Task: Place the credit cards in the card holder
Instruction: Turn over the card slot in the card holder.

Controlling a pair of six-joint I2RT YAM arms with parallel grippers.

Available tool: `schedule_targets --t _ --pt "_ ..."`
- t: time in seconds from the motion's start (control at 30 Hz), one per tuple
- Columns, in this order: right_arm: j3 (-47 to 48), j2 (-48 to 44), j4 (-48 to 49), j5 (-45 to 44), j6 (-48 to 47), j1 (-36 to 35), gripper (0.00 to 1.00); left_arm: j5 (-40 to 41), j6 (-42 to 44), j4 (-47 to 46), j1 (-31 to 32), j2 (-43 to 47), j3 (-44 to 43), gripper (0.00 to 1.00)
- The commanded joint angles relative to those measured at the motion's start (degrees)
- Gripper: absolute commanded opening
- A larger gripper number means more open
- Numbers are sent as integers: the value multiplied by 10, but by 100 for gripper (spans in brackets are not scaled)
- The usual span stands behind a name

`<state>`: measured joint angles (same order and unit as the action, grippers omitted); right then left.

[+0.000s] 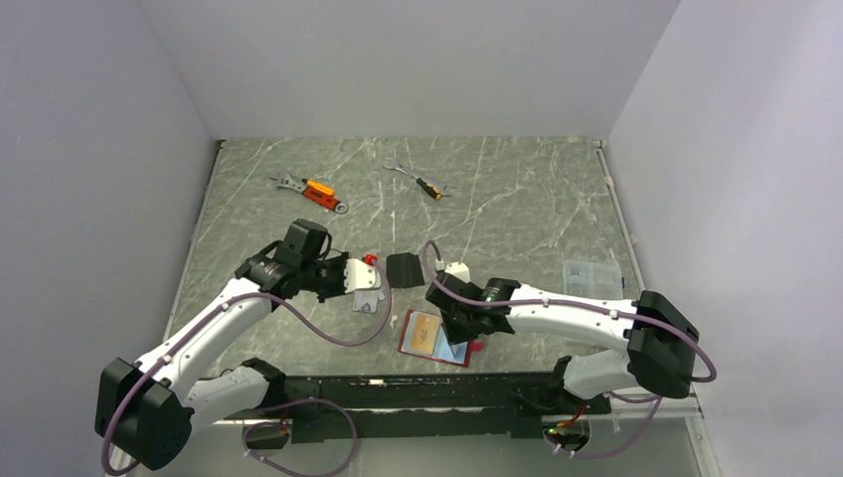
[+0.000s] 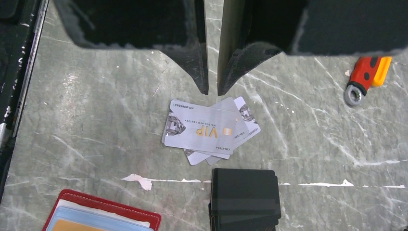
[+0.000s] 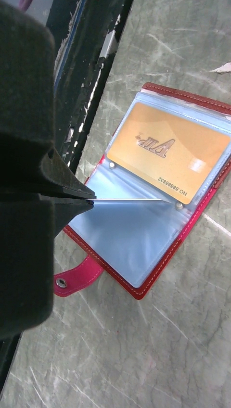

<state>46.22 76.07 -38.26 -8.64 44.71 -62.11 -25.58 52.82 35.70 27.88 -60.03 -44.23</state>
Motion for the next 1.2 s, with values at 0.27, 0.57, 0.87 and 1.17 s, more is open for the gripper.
schedule_targets --t 0.27,0.57,0.87,1.17 --pt "33 43 -23 -80 50 -52 24 -3 11 7 6 22 9 18" --pt "55 56 -20 -101 48 -50 20 -4 15 12 16 22 11 18" --pt "24 22 -26 -90 79 -35 0 65 -7 -35 134 -6 28 20" --pt "-149 -195 35 -1 169 -9 0 142 -5 -72 310 -153 -2 18"
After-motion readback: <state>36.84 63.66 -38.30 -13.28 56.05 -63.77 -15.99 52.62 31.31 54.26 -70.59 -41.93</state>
